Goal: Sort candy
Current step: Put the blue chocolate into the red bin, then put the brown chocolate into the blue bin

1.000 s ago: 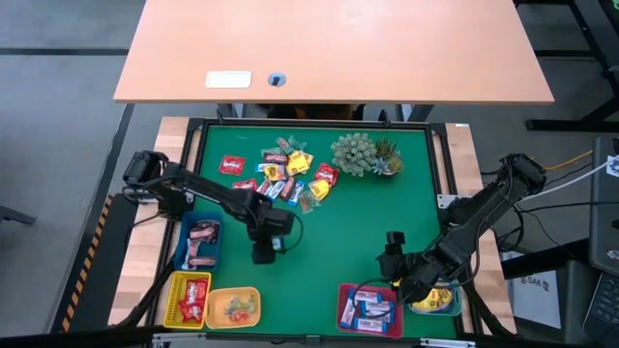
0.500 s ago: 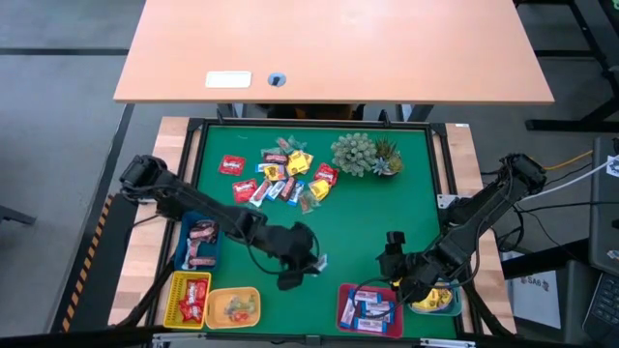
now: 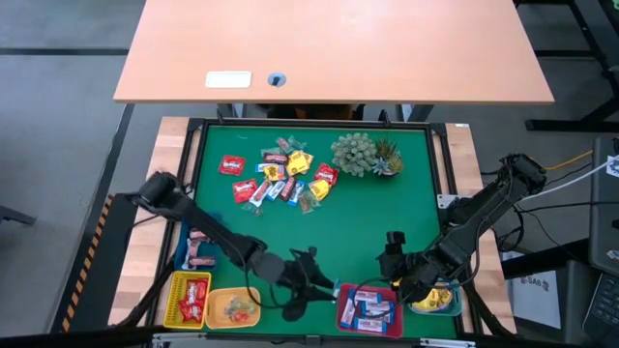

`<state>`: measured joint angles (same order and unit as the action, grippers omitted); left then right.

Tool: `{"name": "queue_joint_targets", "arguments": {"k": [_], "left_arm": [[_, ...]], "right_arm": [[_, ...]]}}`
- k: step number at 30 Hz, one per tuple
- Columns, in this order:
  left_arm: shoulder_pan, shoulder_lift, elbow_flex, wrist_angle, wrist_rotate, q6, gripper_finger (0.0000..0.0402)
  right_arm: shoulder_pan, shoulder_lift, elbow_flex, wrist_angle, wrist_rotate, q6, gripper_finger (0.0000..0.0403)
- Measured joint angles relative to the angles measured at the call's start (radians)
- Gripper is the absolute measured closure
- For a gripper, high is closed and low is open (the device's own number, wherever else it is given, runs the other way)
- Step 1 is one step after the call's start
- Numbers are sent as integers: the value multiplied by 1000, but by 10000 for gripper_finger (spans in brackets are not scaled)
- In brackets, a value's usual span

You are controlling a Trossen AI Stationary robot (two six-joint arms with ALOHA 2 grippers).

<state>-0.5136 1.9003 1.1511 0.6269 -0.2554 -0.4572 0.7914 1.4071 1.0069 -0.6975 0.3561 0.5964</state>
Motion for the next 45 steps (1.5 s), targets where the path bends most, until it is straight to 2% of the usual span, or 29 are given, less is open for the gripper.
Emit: {"name": "queue_joint_targets", "arguments": {"k": [7,11,19,34,40,45], "left_arm": [[2,152,2,225,0,-1,311],[9,219,45,226,0,1,311],[18,306,144,211,12,109,307],[27,306,149,136,15,141,173],[63,243,148,-6,14,205,160],[108,117,149,-295,14,205,166]], "right_arm": [[0,0,0,0,1,0,150],[0,0,0,1,1,0,150],[0,0,0,1,2,0,150],[0,0,0,1,2,0,150],[0,0,0,1,-2,0,150],[0,1,0,1,-8,0,150]]}}
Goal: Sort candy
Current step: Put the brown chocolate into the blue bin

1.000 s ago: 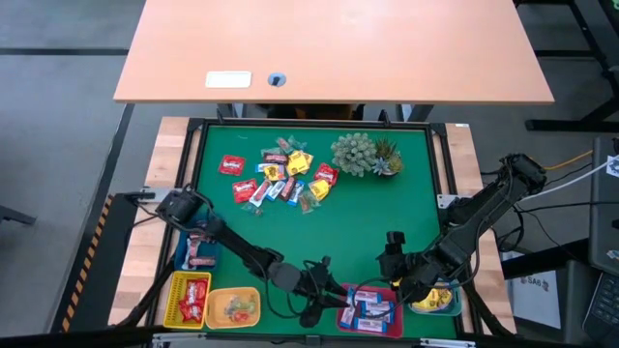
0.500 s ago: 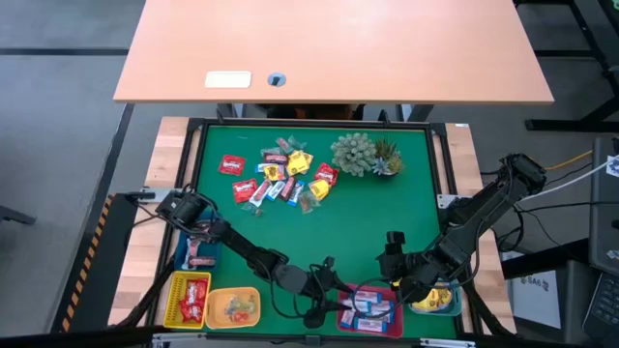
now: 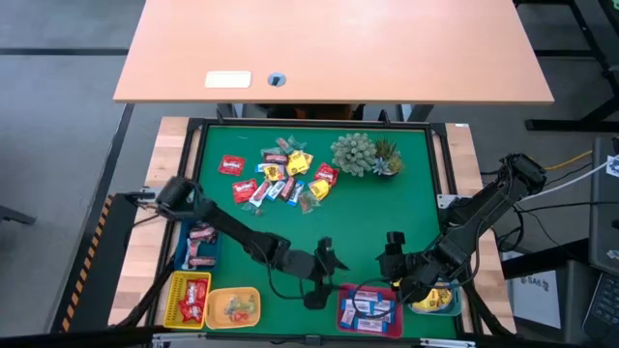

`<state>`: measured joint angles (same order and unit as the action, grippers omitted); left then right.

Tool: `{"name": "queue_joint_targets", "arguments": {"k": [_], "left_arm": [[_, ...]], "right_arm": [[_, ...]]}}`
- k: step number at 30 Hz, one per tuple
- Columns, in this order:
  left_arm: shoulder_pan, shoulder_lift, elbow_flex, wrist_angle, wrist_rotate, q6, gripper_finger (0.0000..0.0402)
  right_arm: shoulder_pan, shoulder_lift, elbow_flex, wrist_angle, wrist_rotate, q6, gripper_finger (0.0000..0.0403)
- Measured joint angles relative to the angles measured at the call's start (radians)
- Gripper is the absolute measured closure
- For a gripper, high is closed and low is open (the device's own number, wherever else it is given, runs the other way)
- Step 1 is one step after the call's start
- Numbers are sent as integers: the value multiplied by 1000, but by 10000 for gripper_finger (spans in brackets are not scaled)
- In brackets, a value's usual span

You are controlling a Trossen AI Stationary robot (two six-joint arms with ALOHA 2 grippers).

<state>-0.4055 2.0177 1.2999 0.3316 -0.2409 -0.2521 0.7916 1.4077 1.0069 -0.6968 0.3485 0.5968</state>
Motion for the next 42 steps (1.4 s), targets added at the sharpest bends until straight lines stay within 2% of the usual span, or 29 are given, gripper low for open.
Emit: {"name": "queue_joint_targets", "arguments": {"k": [8,12,17,24,31,42], "left_arm": [[84,-206,0,-473,-26,-1,168],[139,-274,0,-633,-125,-32,168],[219,-302,0,-810,-243,-117,168],[357,-291,-24,-1008,-241,-243,168],[472,-292,-95,-988,-183,-297,168],[544,-292,-286,-776,-134,-300,168]], "right_arm": [[0,0,0,0,0,0,150],[0,0,0,0,0,0,150],[0,0,0,1,0,0,150],[0,0,0,1,0,0,150],[0,0,0,0,0,0,150],[0,0,0,0,0,0,150]]}}
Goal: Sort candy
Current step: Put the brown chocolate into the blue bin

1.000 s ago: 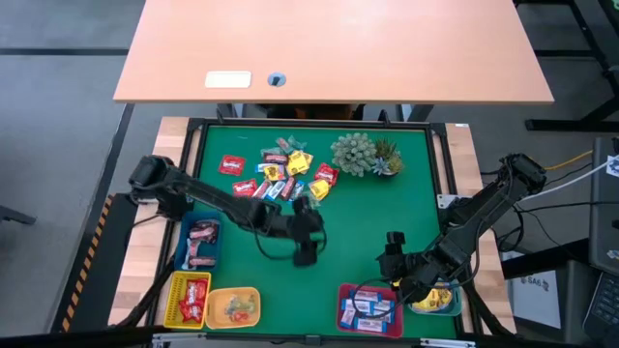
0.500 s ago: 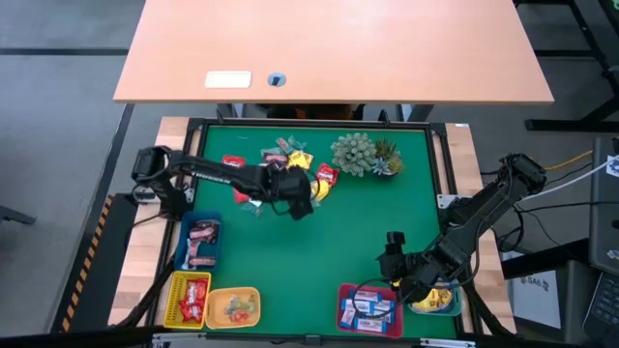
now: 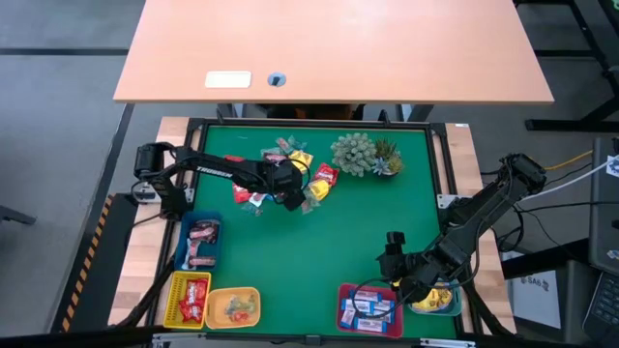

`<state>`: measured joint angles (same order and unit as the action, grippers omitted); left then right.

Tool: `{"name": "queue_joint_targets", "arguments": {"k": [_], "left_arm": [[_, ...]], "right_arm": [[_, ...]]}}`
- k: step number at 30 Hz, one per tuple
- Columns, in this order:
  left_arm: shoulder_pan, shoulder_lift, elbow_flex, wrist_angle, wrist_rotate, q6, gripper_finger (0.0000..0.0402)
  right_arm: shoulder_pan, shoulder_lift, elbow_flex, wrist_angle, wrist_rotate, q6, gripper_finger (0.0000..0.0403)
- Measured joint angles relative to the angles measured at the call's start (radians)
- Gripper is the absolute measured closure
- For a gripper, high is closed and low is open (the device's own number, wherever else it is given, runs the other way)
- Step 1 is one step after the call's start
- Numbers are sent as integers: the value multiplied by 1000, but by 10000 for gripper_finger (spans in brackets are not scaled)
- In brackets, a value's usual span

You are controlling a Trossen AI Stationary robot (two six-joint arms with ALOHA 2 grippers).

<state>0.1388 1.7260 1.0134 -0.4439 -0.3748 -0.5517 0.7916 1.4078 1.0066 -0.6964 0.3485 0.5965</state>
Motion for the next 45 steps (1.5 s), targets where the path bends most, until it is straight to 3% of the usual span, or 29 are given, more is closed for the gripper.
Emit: {"name": "queue_joint_targets", "arguments": {"k": [18,34,45], "left_arm": [[3,0,-124,149,-1,1,170],[3,0,-124,148,1,3,308],[3,0,-101,135,60,4,334]], "right_arm": [[0,0,0,0,26,0,150],[0,0,0,0,26,0,150],[0,0,0,0,26,0,150]]}}
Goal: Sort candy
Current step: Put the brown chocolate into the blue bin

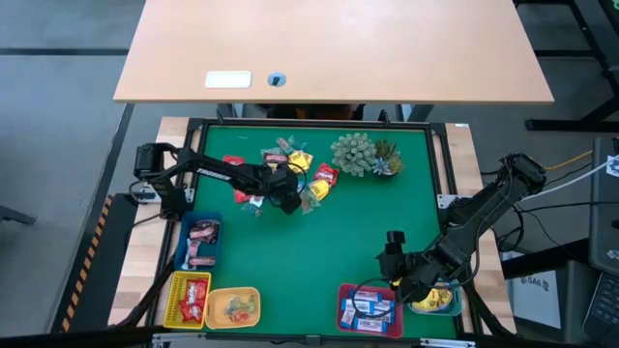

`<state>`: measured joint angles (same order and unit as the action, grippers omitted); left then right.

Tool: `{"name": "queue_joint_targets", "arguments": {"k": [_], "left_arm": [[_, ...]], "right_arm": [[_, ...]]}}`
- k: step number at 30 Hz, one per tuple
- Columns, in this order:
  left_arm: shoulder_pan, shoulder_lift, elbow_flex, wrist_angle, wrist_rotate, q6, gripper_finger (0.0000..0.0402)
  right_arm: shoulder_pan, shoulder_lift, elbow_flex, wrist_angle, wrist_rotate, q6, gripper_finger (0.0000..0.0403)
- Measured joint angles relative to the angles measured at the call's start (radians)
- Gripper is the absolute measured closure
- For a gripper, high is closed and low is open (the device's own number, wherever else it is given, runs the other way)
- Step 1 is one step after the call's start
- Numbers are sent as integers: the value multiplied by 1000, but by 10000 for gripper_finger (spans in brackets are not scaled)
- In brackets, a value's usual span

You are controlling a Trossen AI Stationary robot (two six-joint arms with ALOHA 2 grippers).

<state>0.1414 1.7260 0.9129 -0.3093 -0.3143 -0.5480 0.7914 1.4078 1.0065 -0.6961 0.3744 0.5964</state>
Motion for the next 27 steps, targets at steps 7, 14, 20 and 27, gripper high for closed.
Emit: {"name": "queue_joint_targets", "arguments": {"k": [7,14,20,27], "left_arm": [[-1,0,164,-155,105,90,334],[-42,0,392,-594,178,114,333],[-154,0,511,-920,179,0,333],[-331,0,527,-1193,179,-174,333]], "right_arm": [[0,0,0,0,0,0,150],[0,0,0,0,0,0,150],[0,0,0,36,0,0,150],[0,0,0,64,0,0,150]]}}
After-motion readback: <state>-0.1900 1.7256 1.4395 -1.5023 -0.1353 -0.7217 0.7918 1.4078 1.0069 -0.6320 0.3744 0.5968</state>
